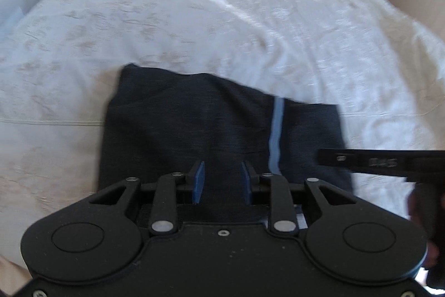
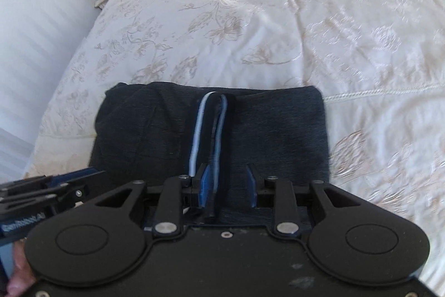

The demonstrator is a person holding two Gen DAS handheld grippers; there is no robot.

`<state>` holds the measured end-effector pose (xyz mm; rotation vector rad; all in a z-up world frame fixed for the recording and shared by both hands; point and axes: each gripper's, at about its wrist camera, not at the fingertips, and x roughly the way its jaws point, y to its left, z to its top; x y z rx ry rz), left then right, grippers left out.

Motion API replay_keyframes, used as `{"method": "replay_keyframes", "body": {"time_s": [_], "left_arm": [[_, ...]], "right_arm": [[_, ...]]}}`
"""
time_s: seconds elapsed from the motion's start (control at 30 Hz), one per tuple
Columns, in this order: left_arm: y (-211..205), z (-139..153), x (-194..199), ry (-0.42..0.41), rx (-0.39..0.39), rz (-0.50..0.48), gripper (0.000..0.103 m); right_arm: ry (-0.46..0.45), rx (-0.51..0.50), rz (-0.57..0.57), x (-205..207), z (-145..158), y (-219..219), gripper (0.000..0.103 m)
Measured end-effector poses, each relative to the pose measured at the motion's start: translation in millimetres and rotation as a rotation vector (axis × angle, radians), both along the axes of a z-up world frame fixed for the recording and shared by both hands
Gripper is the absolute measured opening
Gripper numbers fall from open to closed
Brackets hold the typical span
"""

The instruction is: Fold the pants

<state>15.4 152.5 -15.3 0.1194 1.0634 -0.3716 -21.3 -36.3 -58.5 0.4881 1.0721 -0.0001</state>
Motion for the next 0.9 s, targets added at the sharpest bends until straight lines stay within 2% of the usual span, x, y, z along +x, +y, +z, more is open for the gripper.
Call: {"method": "replay_keyframes", "body": {"time_s": [0.1,0.23,0.33,0.4,0.47,0.5,0.57,0.7,0.9], "left_arm": [[19,-7,13,-0.020,0.097,0.046,0.036],[49,-20,34,0.007,0.154,0.115,0.036],[66,-43,49,0.081,0.183,0.124,0.036],[77,-61,53,0.149,0.174,0.098,0.036],[81,-78,55,0.211,0.204,0.062,0.037],[83,-86,55,0.232,0.221,0.042,0.040],[88,-93,52,0.238,0.218,0.023,0.043],[99,-92,52,0.260,0.161,0.032,0.044],[116,-88,57,0.288,0.104,0.063,0.044]], "right_arm": [[0.007,0.008,0.011,7,-8,10,0.034],[0.041,0.009,0.035,17,-25,25,0.037],[0.078,-0.008,0.041,22,-37,33,0.037],[0.083,-0.013,0.038,26,-42,37,0.038],[0.087,-0.022,0.032,30,-46,39,0.037],[0.091,-0.030,0.026,32,-48,39,0.037],[0.096,-0.045,0.013,36,-52,39,0.038],[0.101,-0.039,-0.015,39,-55,35,0.040],[0.103,0.063,-0.050,43,-69,28,0.049]]}}
